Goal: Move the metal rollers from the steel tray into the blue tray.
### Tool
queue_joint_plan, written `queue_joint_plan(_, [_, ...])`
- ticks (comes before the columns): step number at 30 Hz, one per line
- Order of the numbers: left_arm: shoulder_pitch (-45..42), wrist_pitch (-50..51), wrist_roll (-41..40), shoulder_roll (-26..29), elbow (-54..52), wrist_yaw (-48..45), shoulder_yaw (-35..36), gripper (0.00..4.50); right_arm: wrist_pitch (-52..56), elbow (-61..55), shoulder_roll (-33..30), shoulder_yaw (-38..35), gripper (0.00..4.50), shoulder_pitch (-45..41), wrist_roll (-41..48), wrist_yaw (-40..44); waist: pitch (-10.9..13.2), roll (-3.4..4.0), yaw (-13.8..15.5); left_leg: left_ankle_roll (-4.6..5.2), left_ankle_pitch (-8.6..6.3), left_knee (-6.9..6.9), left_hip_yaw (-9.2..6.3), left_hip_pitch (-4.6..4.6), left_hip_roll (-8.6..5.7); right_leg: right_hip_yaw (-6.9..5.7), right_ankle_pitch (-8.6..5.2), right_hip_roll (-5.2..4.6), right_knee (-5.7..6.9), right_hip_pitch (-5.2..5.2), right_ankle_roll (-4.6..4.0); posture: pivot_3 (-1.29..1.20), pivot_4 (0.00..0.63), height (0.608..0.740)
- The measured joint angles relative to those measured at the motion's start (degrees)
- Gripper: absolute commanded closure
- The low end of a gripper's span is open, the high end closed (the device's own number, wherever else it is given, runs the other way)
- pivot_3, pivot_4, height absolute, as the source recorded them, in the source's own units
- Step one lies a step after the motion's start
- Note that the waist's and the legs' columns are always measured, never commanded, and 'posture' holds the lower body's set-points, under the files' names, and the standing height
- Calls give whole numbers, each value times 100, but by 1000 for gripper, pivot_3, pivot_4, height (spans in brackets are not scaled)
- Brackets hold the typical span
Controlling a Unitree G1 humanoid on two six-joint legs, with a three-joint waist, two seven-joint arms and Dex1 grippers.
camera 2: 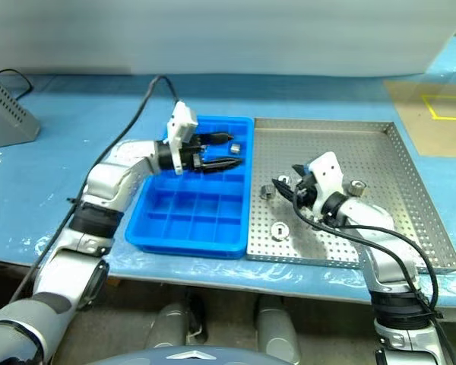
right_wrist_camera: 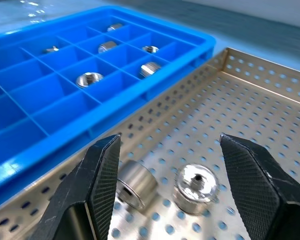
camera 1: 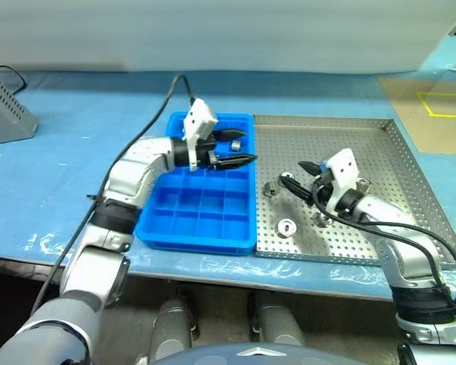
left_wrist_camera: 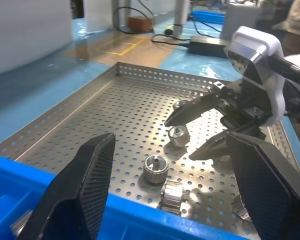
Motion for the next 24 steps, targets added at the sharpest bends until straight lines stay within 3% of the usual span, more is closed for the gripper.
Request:
queue_joint_plan(5, [-607,-1112,616,-394,1660,-653,-400,776,245,-838,-279,-618,1225,798,381,117,0,0,-62,18,-1,6,1,-9,0,-3,0,0,-9,1,0,-592,150,740])
queue_joint_plan(10, [-1592,-2201,1399,-864,3492,-852,-627,776,420,-1434,-216,-790,1225,1347,473,-144,2,-4,-256,14,-19,30,1,-16,-5,-3,0,-5,-14,6,8,-649,150,740])
queue_joint_plan(17, [-2952,-2486,2360,-1301,5014,-1014,-935,776,436,-1592,27,-644,1225,1541,331,-602,1,-4,-588,26,-27,32,-8,-33,-15,-13,-11,-10,-27,3,30,-686,150,740])
queue_joint_plan(24, [-3163,-2252,3284,-1412,5555,-1361,-1400,776,357,-1594,162,-584,1225,1686,174,-813,1,-3,-938,61,-29,32,-19,-71,-16,-38,-2,-12,-65,-5,23,-703,150,740])
